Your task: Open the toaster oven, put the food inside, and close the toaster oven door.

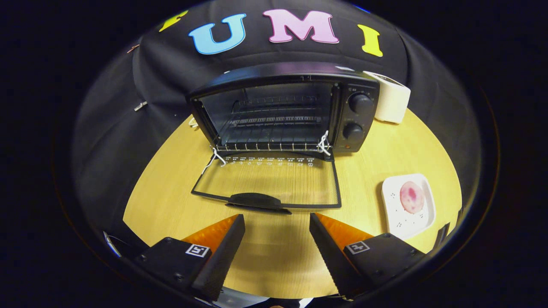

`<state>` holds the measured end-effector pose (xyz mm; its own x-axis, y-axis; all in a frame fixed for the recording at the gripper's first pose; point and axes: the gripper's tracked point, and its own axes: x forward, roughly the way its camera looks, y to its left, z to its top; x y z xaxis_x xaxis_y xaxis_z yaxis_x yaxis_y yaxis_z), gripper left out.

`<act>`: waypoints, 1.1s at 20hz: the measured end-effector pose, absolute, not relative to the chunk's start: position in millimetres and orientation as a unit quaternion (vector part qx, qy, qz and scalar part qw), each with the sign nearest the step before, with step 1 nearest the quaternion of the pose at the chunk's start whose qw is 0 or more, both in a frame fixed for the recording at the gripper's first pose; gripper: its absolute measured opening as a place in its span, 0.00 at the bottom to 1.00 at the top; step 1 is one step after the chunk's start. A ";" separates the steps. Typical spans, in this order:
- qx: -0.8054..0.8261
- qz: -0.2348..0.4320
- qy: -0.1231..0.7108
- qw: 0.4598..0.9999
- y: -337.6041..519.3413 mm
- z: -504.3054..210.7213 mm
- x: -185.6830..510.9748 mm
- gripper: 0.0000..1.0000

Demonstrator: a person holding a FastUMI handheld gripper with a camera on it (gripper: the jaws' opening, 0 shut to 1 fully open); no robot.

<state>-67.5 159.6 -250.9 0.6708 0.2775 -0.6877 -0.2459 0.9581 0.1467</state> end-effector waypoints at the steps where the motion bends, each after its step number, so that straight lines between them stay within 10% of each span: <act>1: 0.017 0.146 0.372 0.917 153.1 -243.4 -64.5 0.99; 22: 0.036 0.092 0.399 0.912 -119.6 -230.1 1.5 0.99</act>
<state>1.5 -119.6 -230.1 0.6650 0.1963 -0.7206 -0.1381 0.9805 0.1396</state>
